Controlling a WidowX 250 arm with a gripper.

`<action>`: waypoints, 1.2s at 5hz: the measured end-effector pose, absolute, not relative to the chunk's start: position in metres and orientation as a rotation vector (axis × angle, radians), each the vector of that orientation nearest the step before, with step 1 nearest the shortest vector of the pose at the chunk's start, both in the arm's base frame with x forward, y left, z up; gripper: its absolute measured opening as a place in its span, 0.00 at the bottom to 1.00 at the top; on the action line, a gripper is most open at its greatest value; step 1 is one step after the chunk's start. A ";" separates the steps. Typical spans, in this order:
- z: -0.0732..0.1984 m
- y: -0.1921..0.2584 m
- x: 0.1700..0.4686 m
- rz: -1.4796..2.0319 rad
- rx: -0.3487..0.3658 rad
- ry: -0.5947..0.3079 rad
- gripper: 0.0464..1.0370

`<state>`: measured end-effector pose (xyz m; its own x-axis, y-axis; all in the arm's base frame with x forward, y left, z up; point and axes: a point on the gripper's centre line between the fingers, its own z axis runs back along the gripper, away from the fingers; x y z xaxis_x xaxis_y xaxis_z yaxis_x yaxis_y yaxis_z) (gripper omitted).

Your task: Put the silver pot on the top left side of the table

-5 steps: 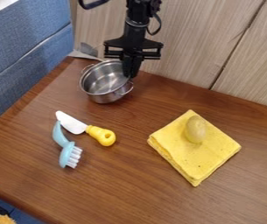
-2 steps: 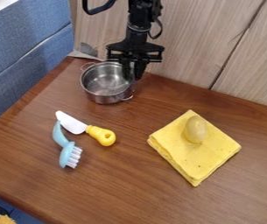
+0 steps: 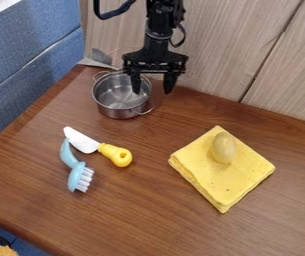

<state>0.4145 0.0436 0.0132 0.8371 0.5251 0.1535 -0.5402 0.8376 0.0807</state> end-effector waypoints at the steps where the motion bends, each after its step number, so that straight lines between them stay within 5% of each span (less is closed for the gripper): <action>1: 0.014 0.039 0.406 0.574 0.088 -0.126 0.97; 3: 0.083 0.041 0.395 0.621 0.064 -0.286 0.96; 6: 0.087 0.041 0.395 0.625 0.059 -0.297 0.96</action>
<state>0.3952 0.0407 0.0874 0.7701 0.5674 0.2916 -0.5841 0.8109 -0.0352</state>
